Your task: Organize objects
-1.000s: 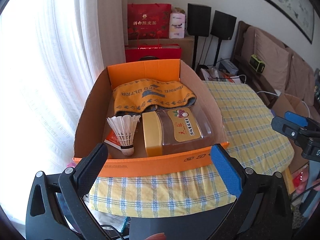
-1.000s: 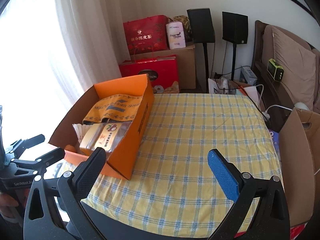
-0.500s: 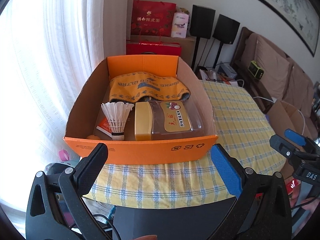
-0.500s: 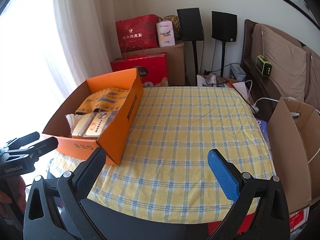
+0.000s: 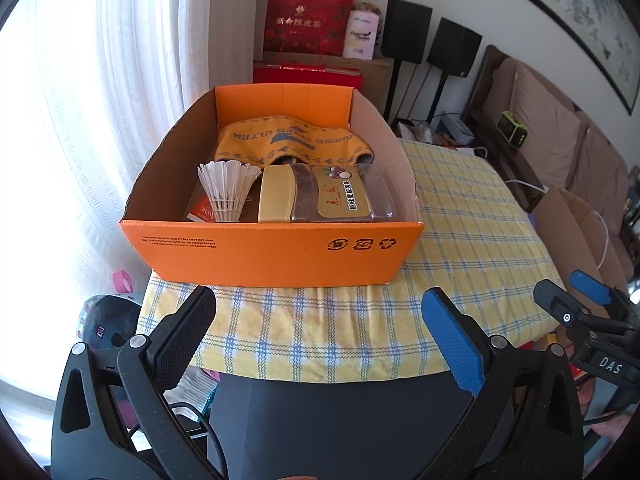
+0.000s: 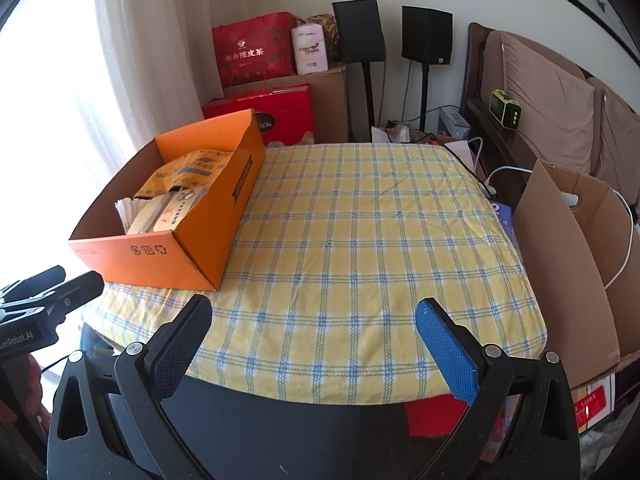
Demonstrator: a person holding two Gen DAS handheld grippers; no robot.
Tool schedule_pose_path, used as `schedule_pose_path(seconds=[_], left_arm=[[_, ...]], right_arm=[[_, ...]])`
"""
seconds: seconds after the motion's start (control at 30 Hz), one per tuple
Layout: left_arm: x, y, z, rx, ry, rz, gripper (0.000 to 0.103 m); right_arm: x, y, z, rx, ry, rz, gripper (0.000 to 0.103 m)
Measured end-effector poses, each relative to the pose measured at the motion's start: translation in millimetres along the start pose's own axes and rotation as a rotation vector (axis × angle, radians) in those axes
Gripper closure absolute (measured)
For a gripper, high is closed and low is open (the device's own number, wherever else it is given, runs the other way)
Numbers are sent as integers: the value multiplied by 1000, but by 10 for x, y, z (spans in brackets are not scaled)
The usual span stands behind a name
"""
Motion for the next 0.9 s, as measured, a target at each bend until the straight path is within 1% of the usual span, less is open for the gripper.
schedule_pose_path(seconds=[0.13,0.27,0.5,0.9], left_arm=[[-8,22,-16,3,6,-30,0],[-47,67,-28,-4,-4,-37,0],[-73,140,-25,-27,-29,15,0],[-76,145,-31,-26,-36,13,0]], right_arm=[[2,60,-33,-15,-2,-3,0],[23,85,-44,-21,10,-11,0],[-3,111,-57,-24,8,-31,0],[30,129,-61,-22,17,-29,0]])
Point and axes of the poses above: each gripper's, at about its wrist camera, not at the fingertips, and y roughly against the way its jaws point, x to its left, z to its top, the point moved 3 cm from there along -y, roughly the way its jaws point
